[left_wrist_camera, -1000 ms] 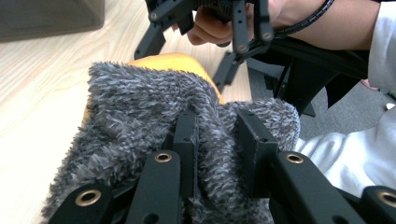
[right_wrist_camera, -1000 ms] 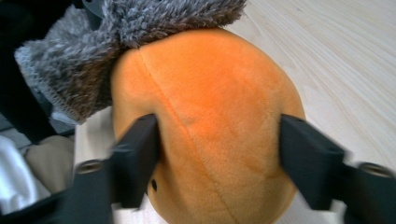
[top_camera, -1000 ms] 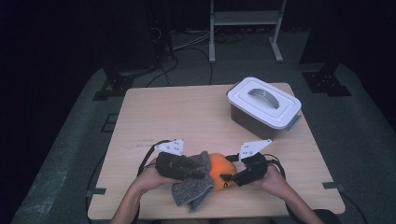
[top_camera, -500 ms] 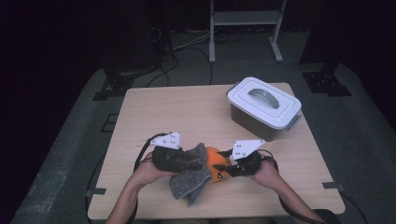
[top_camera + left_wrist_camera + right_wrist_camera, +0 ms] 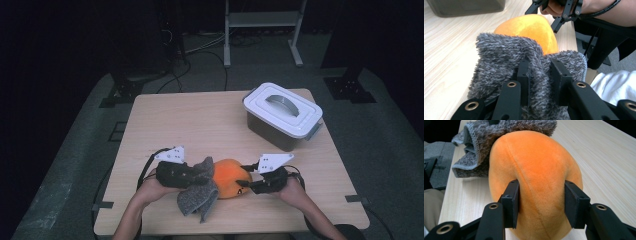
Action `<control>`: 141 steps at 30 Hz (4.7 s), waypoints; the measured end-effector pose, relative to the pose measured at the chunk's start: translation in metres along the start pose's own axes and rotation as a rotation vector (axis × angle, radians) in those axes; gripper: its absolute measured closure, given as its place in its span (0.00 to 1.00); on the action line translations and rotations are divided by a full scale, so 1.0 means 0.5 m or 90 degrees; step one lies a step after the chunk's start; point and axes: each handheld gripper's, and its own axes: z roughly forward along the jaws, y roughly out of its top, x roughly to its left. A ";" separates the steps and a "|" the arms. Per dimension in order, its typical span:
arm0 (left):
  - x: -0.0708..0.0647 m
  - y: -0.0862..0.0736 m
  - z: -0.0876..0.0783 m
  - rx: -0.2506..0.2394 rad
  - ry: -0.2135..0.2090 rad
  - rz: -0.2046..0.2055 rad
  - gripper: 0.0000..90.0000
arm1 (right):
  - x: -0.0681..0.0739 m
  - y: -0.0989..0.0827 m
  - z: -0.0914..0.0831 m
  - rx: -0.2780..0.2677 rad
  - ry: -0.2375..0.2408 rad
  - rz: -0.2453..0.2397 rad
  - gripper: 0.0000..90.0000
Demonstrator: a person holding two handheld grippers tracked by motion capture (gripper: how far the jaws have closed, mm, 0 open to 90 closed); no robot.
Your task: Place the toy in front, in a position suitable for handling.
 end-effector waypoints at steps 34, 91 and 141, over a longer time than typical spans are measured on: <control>-0.019 0.025 0.017 -0.007 0.001 0.047 0.80 | 0.006 0.015 0.006 -0.001 -0.016 0.034 0.44; -0.018 0.035 -0.006 -0.015 0.012 0.039 0.80 | 0.026 0.041 0.012 -0.013 0.027 0.020 0.52; -0.034 0.043 0.045 0.022 0.003 0.059 0.79 | -0.012 -0.001 0.004 0.022 0.049 0.057 0.48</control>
